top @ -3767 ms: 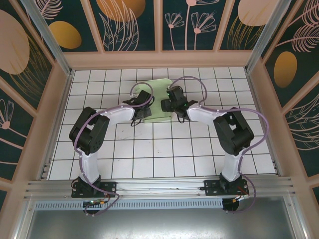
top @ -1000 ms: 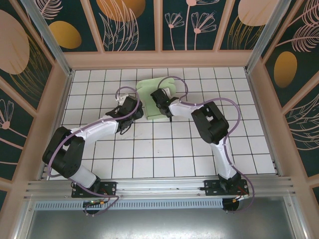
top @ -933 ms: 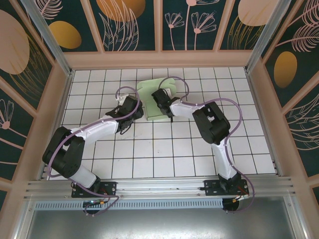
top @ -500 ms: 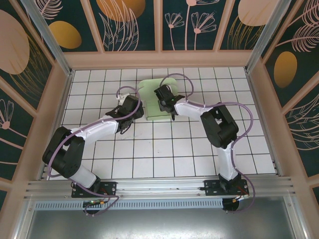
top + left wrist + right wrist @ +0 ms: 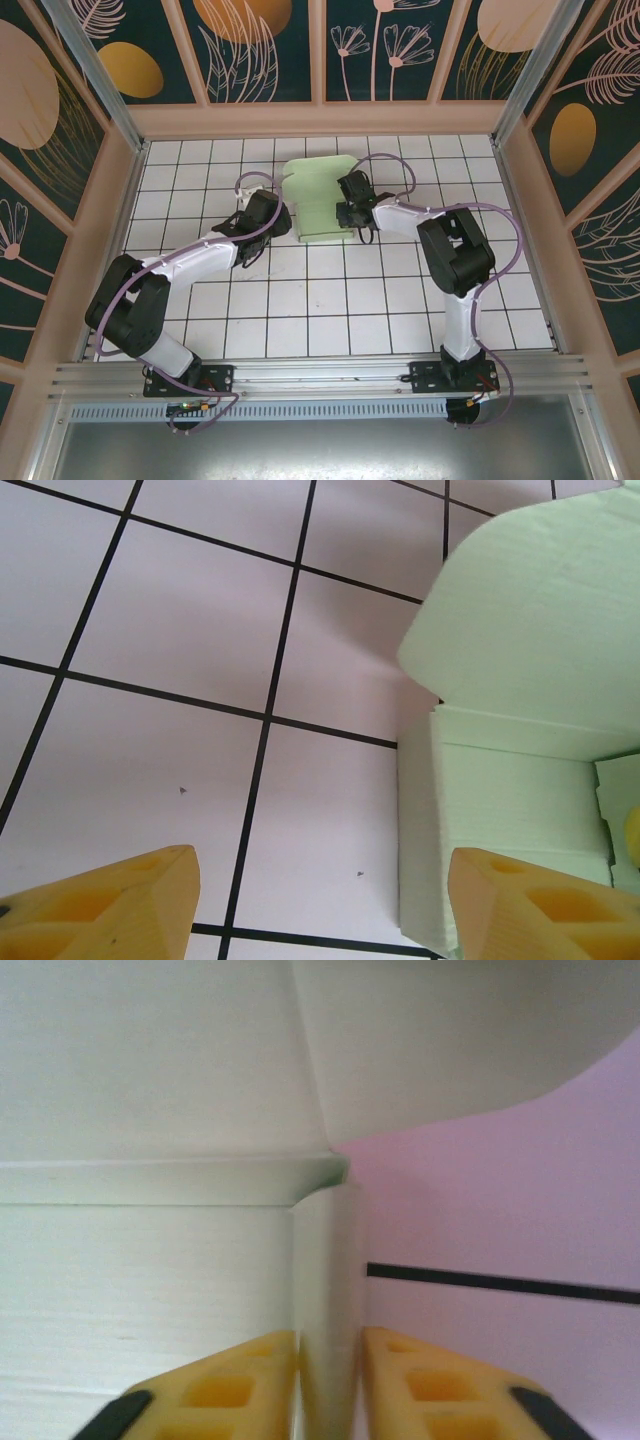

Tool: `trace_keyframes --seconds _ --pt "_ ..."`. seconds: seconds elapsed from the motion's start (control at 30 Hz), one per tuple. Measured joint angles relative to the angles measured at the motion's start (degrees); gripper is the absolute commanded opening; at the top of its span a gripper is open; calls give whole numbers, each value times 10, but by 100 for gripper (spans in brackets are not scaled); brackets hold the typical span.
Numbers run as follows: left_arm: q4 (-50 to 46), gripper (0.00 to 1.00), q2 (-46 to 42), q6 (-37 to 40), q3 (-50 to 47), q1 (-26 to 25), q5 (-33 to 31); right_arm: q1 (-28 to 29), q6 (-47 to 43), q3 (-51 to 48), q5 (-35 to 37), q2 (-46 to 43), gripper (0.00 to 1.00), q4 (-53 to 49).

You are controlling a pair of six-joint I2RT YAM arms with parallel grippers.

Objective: Fold the paper box

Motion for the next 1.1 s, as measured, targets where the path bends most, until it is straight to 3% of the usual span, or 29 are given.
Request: trace_keyframes --seconds 0.1,0.23,0.57,0.8,0.97,1.1 --pt "0 66 0 2 0 0 0 3 3 1 -9 1 0 1" --pt "0 67 0 5 0 0 0 14 -4 21 11 15 0 -6" --pt "0 67 1 11 0 0 0 68 -44 146 178 103 0 -86" --pt "0 67 1 15 0 0 -1 84 -72 218 258 156 0 -124" --pt "0 67 1 15 0 0 -2 83 -83 218 253 153 1 -123" --pt "0 67 1 15 0 0 -2 67 -80 181 190 121 16 -101"
